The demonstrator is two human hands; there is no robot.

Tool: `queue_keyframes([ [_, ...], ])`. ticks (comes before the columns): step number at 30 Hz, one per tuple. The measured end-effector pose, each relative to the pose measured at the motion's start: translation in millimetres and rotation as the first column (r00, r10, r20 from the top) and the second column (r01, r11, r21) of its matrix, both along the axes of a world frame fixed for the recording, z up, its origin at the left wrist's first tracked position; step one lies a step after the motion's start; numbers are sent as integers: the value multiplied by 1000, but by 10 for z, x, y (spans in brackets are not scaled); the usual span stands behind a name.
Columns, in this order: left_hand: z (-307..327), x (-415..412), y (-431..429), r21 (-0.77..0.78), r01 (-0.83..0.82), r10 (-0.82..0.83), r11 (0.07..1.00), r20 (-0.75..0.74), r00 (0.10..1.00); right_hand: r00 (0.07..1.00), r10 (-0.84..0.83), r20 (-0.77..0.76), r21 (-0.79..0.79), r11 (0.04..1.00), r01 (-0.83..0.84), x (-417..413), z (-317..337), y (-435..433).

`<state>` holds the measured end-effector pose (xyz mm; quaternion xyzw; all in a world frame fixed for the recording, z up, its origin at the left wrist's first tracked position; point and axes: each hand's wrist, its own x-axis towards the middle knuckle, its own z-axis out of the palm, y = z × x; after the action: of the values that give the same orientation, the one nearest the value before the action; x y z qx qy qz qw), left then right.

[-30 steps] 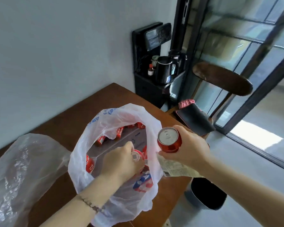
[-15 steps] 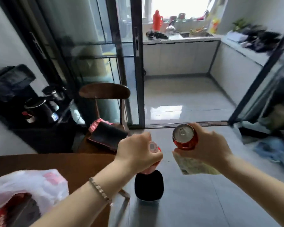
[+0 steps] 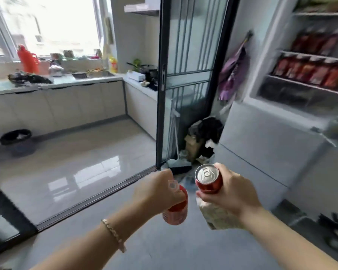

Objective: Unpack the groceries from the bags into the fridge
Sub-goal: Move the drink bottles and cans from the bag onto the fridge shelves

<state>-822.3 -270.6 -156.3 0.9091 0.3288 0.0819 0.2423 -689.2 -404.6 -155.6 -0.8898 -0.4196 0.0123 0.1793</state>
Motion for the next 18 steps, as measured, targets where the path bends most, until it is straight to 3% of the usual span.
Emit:
queue_keyframes([
  [8,306,2314,565,-44,210,-204,977,109,973,967,-231,103,40,973,228,1924,178,271],
  [18,1325,4934,1392,-2,410,-370,912,425,826,870,-489,53,328,832,448,4119,1085,920],
])
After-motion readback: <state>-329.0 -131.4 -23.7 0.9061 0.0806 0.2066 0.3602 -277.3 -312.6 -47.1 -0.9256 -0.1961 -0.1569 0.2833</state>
